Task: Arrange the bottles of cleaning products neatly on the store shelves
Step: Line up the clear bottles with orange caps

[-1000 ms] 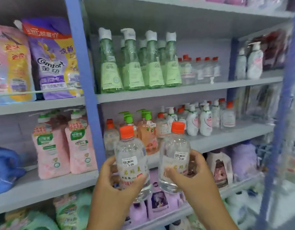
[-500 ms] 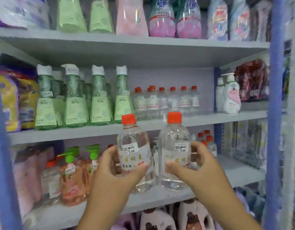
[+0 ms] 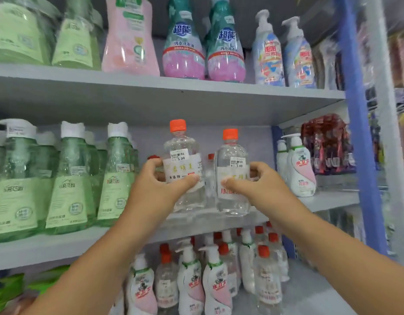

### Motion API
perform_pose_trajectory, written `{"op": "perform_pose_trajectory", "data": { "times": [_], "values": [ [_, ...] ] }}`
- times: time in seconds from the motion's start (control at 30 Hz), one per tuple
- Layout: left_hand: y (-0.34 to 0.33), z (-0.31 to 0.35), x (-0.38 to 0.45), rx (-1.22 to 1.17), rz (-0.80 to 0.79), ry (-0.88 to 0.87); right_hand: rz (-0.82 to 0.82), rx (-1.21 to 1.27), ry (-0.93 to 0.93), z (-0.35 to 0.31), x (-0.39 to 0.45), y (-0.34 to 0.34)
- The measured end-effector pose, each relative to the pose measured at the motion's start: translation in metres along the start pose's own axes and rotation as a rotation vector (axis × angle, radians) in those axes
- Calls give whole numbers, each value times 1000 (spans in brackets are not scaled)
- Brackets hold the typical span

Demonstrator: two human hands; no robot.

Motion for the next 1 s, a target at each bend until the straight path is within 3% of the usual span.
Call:
{"op": "perform_pose_trajectory", "data": {
  "times": [0.33, 0.6, 0.8, 1.0],
  "values": [
    [-92, -1, 68, 213, -17, 144, -166, -214, -90, 91, 96, 30],
    [-137, -19, 86, 277, 37, 277, -539, -300, -57, 118, 154, 50],
    [-147, -33, 101, 402, 153, 322, -641, -297, -68, 133, 180, 41],
    [-154, -17, 128, 683, 164, 420, -707, -308, -86, 141, 206, 18]
  ]
}}
Point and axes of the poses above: each hand's wrist, its own x-axis towards the middle knuckle, its own y-axis out of the back of the hand, z = x × y, the point moved 1 cm from there along x, towards the middle knuckle, and after that the axes turned 9 degrees about y, right-handed, at the moved point
